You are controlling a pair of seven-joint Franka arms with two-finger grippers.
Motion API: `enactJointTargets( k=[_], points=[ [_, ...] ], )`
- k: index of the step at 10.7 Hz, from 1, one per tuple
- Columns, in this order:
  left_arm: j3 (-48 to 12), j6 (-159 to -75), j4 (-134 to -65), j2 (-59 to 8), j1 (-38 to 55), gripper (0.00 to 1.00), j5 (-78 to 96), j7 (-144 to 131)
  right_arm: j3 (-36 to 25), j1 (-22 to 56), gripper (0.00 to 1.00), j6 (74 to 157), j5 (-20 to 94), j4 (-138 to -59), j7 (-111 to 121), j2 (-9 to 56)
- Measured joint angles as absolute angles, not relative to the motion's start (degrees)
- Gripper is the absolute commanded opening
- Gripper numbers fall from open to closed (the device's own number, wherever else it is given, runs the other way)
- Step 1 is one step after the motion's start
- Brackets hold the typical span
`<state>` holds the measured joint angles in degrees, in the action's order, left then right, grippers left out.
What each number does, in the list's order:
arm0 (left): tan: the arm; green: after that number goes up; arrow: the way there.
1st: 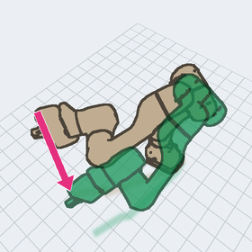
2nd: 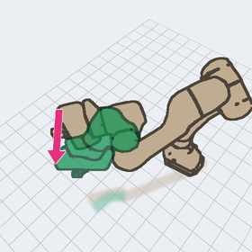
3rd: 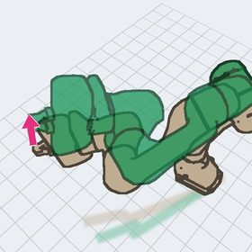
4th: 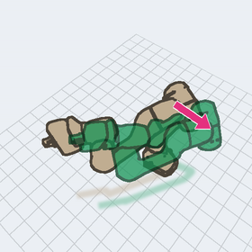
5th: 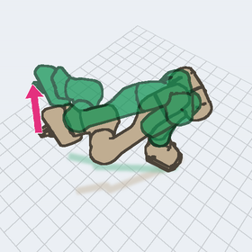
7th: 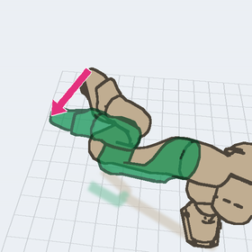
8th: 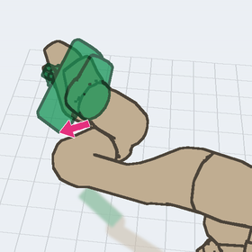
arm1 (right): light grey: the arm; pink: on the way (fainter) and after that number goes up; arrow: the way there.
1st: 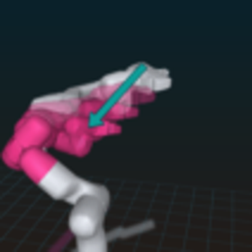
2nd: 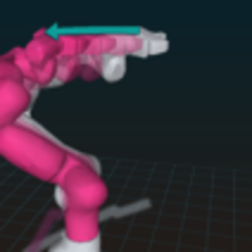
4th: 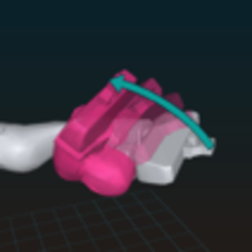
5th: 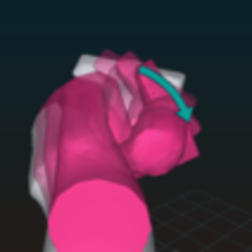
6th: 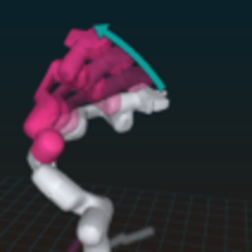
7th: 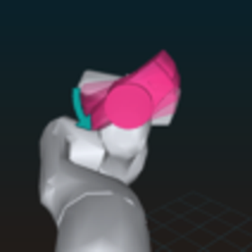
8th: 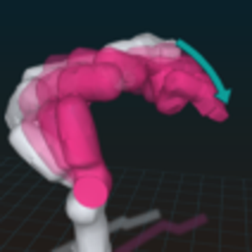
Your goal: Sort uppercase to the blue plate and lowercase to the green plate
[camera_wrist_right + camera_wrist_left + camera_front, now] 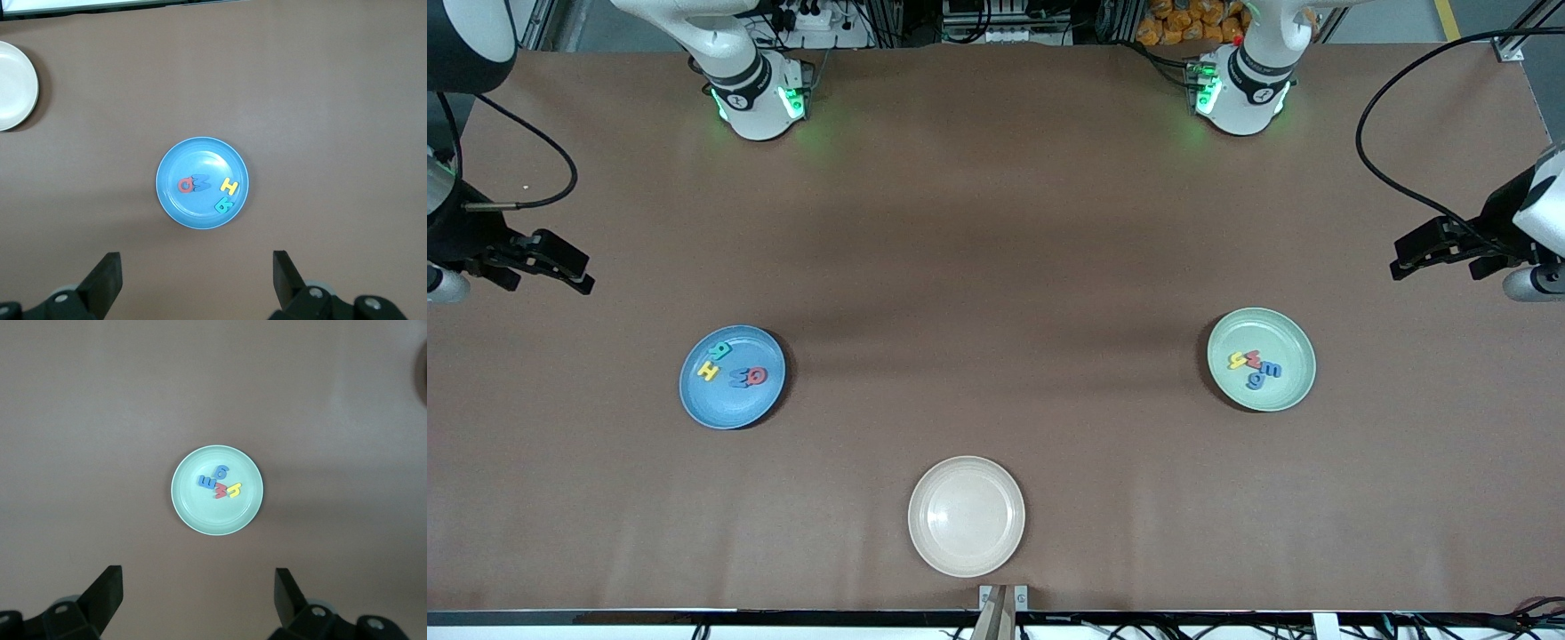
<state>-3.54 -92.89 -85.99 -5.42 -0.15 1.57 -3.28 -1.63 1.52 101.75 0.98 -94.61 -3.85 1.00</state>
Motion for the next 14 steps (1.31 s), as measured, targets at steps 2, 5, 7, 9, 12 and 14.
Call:
enactJointTargets(
  k=[2, 5, 7, 9, 12, 14],
  points=[
    [-3.8, -92.9, -86.0, -5.4, -0.2, 1.00, 1.6, -3.3, -1.6, 1.6, 1.00, 100.1, 1.0, -93.5, -3.8, 1.0],
    [-3.8, -92.9, -86.0, -5.4, -0.2, 1.00, 1.6, -3.3, -1.6, 1.6, 1.00, 99.4, 1.0, -93.2, -3.9, 1.0],
    [-3.8, -92.4, -86.2, -5.4, -0.2, 1.00, 1.6, -3.3, -1.6, 1.6, 1.00, 98.7, 1.0, -93.2, -3.9, 1.0],
    [-4.0, -90.8, -86.7, -5.5, -0.2, 1.00, 1.6, -3.4, -1.6, 1.6, 1.00, 98.0, 1.0, -93.0, -3.9, 1.0],
    [-4.7, -90.2, -87.3, -5.5, -0.2, 1.00, 1.6, -4.5, -1.6, 1.7, 1.00, 97.7, 1.0, -92.9, -3.9, 1.1],
    [-4.7, -90.0, -87.3, -5.5, -0.2, 1.00, 1.6, -4.5, -1.7, 1.7, 1.00, 97.7, 1.0, -92.8, -3.9, 1.2]
  ],
)
